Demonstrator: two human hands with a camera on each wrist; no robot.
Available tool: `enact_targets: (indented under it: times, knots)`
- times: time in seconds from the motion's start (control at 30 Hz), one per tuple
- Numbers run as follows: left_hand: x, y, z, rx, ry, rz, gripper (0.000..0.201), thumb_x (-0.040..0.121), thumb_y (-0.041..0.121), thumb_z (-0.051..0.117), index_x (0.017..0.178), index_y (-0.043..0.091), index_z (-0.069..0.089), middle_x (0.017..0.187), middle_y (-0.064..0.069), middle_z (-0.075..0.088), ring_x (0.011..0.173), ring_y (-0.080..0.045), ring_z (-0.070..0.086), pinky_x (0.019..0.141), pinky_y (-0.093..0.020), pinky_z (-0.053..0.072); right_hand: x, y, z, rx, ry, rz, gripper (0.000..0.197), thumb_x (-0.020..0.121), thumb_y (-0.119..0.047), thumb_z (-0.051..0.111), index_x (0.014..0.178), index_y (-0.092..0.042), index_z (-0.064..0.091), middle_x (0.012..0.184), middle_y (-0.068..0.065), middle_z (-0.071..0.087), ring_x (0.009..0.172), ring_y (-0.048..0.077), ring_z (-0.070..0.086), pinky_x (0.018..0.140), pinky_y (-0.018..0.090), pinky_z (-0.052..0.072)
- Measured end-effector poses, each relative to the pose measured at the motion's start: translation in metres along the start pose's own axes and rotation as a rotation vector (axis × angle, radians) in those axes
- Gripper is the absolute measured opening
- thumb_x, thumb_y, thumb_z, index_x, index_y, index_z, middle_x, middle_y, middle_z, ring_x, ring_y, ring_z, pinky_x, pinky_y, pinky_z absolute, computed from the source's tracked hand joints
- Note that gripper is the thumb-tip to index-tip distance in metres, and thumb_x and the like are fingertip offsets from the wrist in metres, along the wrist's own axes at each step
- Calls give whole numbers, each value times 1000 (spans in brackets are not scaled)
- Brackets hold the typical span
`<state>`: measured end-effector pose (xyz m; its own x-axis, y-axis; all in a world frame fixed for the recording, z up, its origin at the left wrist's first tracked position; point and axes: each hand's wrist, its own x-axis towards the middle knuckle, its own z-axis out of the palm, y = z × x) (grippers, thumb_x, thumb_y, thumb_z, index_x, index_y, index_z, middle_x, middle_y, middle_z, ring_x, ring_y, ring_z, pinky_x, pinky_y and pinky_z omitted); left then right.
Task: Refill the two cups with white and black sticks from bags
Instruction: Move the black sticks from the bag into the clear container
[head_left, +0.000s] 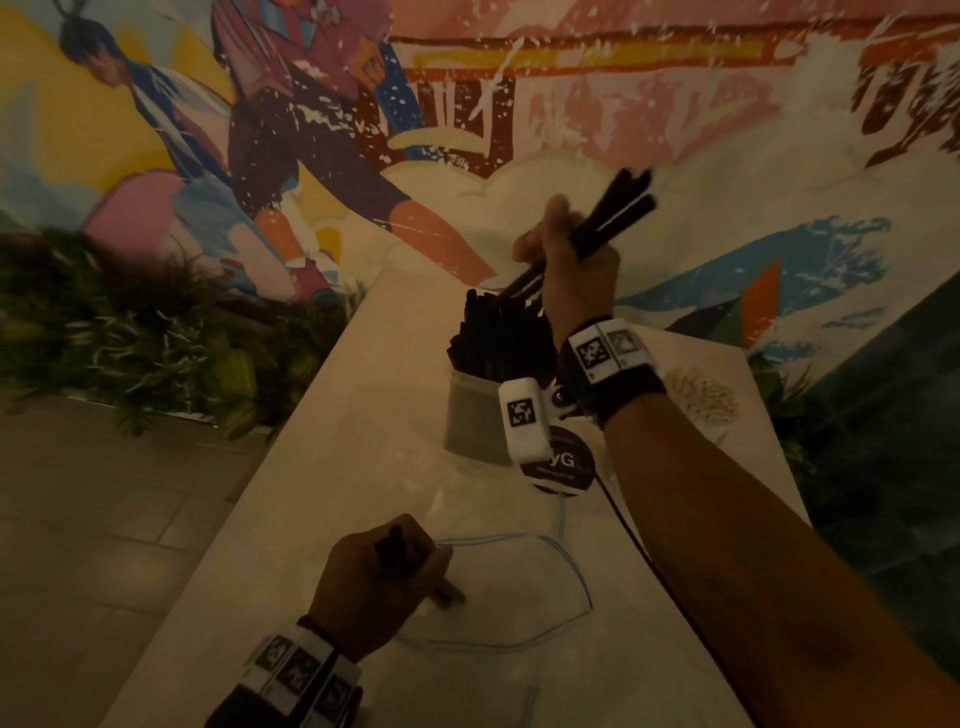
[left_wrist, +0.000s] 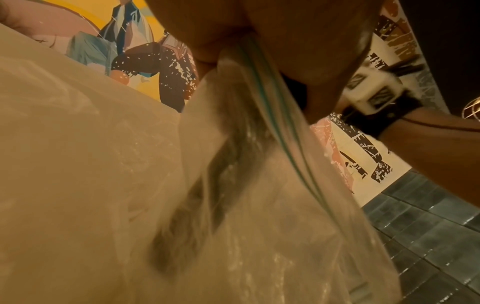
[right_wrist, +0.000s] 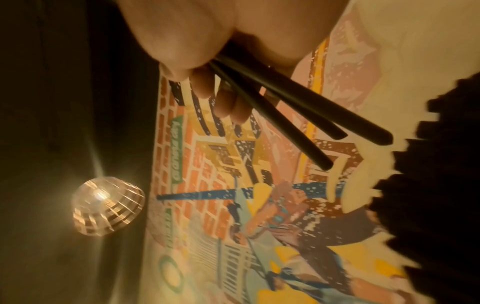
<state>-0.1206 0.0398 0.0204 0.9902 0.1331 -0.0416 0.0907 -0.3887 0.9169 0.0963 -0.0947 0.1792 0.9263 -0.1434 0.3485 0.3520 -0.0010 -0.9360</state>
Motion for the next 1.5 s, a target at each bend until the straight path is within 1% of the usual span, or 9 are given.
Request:
enact_targets:
  times: [0.13, 0.43, 0.63, 0.73, 0.83, 1.03, 1.13, 1.4, 1.5]
  knots:
    - [0, 3, -2, -9, -6, -20, 16, 77, 21, 76, 71, 29, 63, 58, 10, 66, 59, -10, 62, 61, -31, 51, -1, 39, 0, -289, -157, 78, 40, 92, -38, 57, 70, -5, 66, 76, 11, 70, 73, 19, 66, 67, 17, 47]
    - [1, 0, -4, -75, 0, -2, 32, 62, 59, 61, 70, 28, 64, 60, 5, 67, 62, -17, 65, 65, -43, 53, 18, 50, -2, -1015, -152, 24, 70, 78, -74, 47, 103, -11, 64, 103, 12, 66, 101, 35, 58, 90, 48, 46]
    - [1, 0, -1, 5, 5, 9, 21, 69, 49, 69, 72, 31, 60, 57, 7, 62, 55, -14, 60, 58, -39, 51, 33, 18, 4, -579, 77, -499, 91, 74, -34, 73, 144, -2, 24, 147, 19, 31, 136, 32, 32, 108, 46, 35]
    - [2, 0, 0, 11, 4, -11, 16, 76, 28, 76, 73, 30, 60, 58, 7, 62, 55, -15, 59, 59, -39, 51, 35, 14, 17, -727, -61, -583, 77, 86, -31, 60, 147, -6, 22, 153, 20, 22, 141, 33, 24, 109, 42, 32]
    - [1, 0, -1, -24, 13, -6, 17, 70, 41, 73, 70, 29, 61, 58, 5, 63, 58, -16, 62, 62, -39, 52, 26, 27, 22, -1004, -322, -572, 55, 97, -36, 40, 146, -13, 28, 152, 13, 29, 137, 30, 32, 107, 43, 33]
    - [-1, -4, 0, -49, 16, 12, 20, 69, 47, 70, 69, 29, 63, 60, 5, 64, 59, -13, 63, 63, -41, 53, 17, 54, 18, -1496, -696, -166, 59, 96, -56, 20, 141, -20, 29, 149, 8, 28, 133, 32, 30, 105, 54, 25]
    - [1, -6, 2, -17, 10, 3, 14, 70, 43, 72, 70, 32, 62, 61, 7, 65, 60, -12, 63, 66, -43, 53, 12, 57, 18, -1394, -494, -259, 66, 95, -57, 21, 148, -17, 14, 156, 10, 14, 141, 33, 17, 109, 58, 19]
    - [3, -1, -1, 57, -21, 40, 11, 73, 44, 69, 74, 39, 59, 66, 9, 64, 60, -9, 61, 66, -39, 53, -1, 60, 17, -1387, -697, -112, 67, 93, -63, 20, 146, -20, 23, 156, 6, 16, 142, 32, 15, 112, 58, 15]
    - [3, 2, -3, 77, -34, 35, 17, 77, 34, 74, 78, 41, 60, 68, 11, 65, 60, -9, 61, 67, -39, 54, -21, 40, 8, -1017, -449, -328, 57, 93, -49, 45, 137, -13, 43, 142, 11, 44, 130, 28, 41, 107, 47, 34]
